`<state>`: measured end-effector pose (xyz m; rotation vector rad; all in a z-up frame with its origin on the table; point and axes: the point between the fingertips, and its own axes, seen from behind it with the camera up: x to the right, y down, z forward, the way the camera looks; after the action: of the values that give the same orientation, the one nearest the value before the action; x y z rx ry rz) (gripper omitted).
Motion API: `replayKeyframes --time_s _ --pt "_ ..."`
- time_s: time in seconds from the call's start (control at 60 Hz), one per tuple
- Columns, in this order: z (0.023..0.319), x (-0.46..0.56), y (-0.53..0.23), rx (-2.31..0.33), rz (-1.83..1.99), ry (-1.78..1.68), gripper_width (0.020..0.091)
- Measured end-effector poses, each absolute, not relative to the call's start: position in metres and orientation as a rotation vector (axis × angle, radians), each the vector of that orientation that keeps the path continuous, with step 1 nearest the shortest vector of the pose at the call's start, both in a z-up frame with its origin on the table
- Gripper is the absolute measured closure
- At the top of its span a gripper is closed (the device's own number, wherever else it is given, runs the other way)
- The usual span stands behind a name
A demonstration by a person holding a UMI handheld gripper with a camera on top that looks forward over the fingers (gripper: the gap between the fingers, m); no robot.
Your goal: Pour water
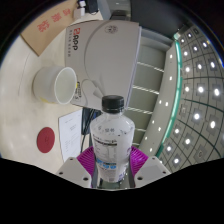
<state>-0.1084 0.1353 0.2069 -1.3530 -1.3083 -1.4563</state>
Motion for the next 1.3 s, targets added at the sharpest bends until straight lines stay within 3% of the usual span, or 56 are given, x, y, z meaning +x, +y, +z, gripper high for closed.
replayKeyframes --time_s 0.183,0.417,0.6,0.867,1.05,1.3 --pt "0.191 -0.131 0.164 -1.104 -1.686 -1.536 0.0673" --pt "0.179 -0.132 0.174 -1.060 -1.722 -1.613 0.0676" --pt "0.182 -0.118 0.171 -1.249 -1.513 -1.490 0.0673" --pt "0.193 -0.104 0.156 -1.686 -0.801 -0.970 0.0670" --pt "0.153 -0.095 0.150 -1.919 -0.308 -0.638 0.0667" --pt "0.093 -0.095 0.145 -1.982 0.058 -0.487 0.0669"
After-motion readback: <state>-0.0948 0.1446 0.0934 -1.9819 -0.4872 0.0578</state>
